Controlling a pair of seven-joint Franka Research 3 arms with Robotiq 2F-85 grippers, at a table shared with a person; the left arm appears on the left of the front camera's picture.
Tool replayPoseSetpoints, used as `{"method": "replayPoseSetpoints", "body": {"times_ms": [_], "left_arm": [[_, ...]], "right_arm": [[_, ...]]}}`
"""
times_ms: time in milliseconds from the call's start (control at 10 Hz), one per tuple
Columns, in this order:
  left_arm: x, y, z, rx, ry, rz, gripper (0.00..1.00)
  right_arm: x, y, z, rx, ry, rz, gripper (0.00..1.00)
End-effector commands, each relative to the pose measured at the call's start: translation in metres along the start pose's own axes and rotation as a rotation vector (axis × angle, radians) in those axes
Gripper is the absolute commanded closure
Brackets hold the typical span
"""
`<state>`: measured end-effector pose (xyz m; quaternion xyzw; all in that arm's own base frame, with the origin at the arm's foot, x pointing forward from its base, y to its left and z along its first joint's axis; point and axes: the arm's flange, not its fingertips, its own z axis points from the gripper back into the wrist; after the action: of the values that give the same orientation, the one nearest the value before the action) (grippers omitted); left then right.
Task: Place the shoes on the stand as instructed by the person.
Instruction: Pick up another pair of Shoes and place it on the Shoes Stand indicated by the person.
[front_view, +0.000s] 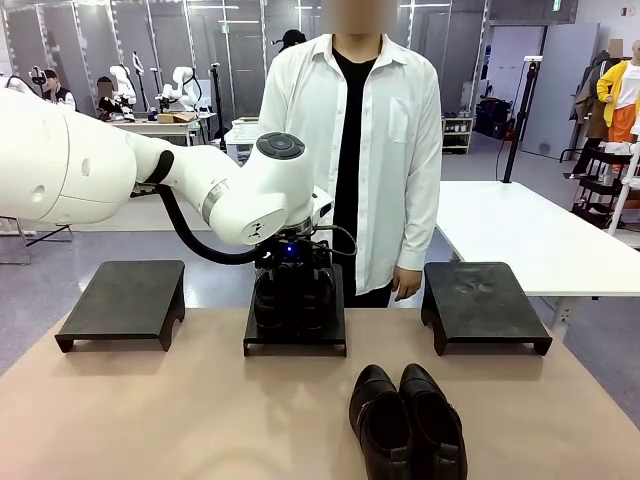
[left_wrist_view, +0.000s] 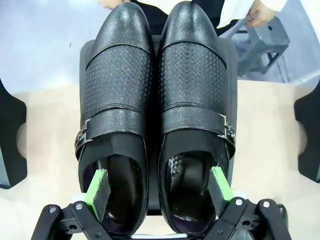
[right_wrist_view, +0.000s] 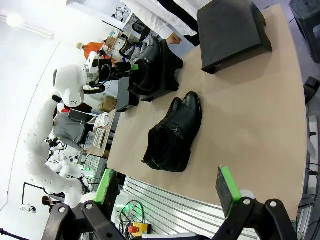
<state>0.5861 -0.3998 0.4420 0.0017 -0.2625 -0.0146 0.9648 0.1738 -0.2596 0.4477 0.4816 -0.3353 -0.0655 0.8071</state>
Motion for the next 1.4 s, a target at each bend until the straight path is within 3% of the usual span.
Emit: {"method": "replayPoseSetpoints", "body": {"times_ms": [0,600,700,900,1100,1300], "left_arm": [[0.003,-0.001,-0.001,-0.009,-0.012,-0.007,0.00],[0.000,0.000,0.000,0.000,0.000,0.000,0.00],[-0.001,0.014,0.025,-0.008,0.046,-0.033,0.00],[-0.015,0.064,0.077,-0.068,0.149,-0.116,0.00],[-0.044,0.118,0.127,-0.169,0.174,-0.190,0.00],[-0.081,0.193,0.169,-0.290,0.224,-0.215,0.00]], "right_arm": [[0.001,0.001,0.002,0.012,-0.006,0.017,0.00],[0.001,0.001,0.002,0.012,-0.006,0.017,0.00],[0.001,0.001,0.002,0.012,-0.006,0.017,0.00],[0.001,0.001,0.002,0.012,-0.006,0.017,0.00],[0.001,0.001,0.002,0.012,-0.006,0.017,0.00],[0.001,0.001,0.002,0.012,-0.006,0.017,0.00]]}}
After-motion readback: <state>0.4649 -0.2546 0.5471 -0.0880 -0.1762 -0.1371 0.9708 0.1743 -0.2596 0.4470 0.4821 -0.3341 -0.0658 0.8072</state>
